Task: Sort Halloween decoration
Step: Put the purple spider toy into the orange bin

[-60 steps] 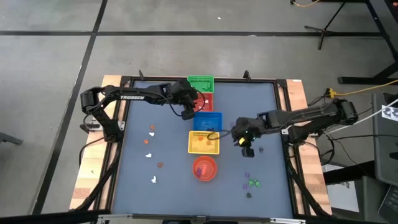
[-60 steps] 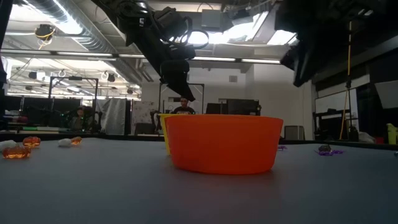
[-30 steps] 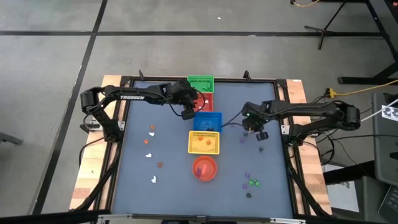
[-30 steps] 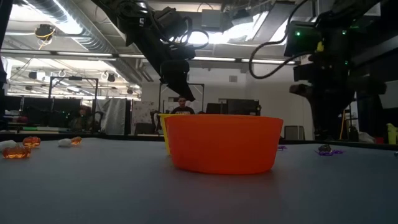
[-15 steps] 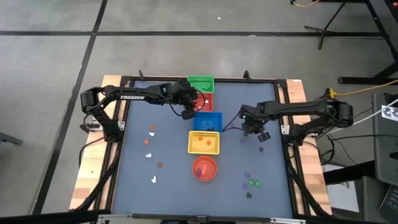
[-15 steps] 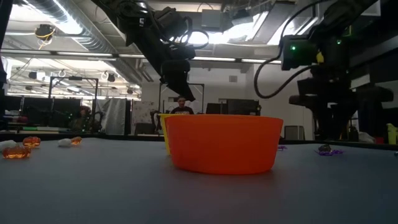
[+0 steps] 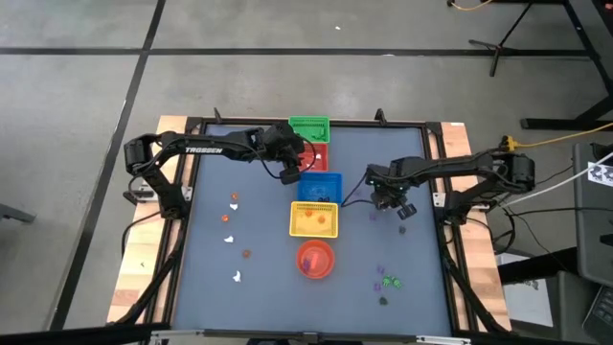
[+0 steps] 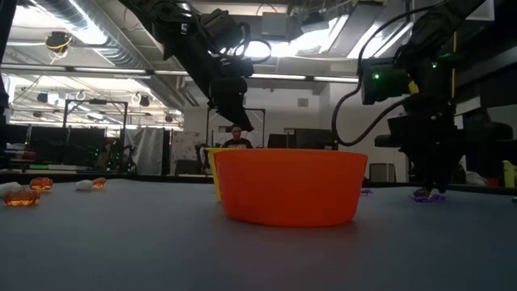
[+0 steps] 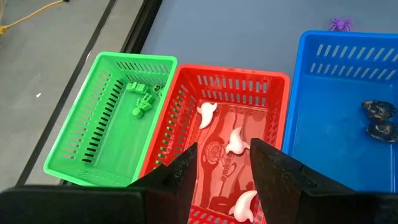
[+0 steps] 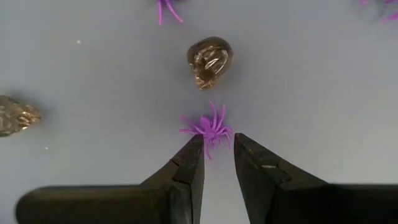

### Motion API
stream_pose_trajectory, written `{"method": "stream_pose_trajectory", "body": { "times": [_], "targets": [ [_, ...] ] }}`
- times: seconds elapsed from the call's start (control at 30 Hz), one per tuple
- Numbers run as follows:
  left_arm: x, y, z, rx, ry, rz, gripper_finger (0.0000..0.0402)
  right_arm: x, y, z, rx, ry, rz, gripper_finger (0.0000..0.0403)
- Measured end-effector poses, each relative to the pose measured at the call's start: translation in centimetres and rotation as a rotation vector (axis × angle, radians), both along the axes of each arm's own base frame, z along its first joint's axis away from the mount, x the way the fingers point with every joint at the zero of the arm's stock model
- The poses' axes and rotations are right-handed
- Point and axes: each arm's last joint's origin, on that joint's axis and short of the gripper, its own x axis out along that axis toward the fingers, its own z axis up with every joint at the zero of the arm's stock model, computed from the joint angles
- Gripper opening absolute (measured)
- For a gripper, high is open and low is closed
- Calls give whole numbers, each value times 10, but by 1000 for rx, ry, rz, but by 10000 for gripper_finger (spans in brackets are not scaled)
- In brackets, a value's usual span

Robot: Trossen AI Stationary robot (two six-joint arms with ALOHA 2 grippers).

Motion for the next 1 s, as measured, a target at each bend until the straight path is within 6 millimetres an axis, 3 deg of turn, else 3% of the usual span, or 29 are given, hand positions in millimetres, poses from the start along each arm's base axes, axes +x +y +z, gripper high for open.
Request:
{"method": "stream_pose_trajectory", "body": {
  "times": [1.0],
  "targets": [
    [0, 0, 0, 0, 0, 0, 132, 2, -2, 0, -63, -5, -8, 86]
  ]
}}
